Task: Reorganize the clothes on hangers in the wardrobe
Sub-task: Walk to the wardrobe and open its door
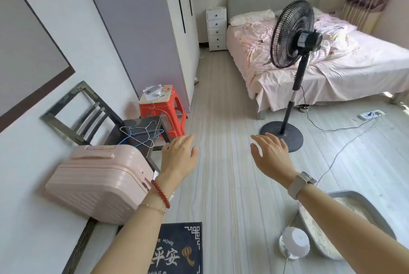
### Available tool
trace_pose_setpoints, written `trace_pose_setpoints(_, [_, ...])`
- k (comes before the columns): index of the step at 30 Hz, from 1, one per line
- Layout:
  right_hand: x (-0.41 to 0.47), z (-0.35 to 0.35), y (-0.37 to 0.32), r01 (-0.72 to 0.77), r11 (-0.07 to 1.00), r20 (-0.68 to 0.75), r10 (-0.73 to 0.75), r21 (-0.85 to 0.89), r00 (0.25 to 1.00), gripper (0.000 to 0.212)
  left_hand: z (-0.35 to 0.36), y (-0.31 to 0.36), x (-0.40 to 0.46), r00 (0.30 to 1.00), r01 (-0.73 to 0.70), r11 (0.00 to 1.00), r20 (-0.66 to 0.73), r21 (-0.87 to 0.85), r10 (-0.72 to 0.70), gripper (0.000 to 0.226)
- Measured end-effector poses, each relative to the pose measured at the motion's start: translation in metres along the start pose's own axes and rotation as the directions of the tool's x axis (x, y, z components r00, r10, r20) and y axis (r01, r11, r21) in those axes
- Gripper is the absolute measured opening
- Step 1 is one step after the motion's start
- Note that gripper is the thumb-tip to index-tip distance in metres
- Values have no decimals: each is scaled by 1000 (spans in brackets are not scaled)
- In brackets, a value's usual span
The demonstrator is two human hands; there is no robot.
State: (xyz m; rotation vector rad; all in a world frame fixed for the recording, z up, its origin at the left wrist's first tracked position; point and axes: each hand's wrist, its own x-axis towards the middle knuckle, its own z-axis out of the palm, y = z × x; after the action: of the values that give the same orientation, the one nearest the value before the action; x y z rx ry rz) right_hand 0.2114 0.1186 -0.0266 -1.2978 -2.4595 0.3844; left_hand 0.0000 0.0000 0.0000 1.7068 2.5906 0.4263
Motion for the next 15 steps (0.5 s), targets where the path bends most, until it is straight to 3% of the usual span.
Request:
trace_pose_setpoints(9, [224,41,21,55,998,13,-55,2,998,37,33,-59,214,997,54,998,-63,42,-52,39])
trace_pose_setpoints(15, [393,61,45,-5,1000,98,6,-5,995,33,61,-71,410,996,35,999,-80,25,-33,39])
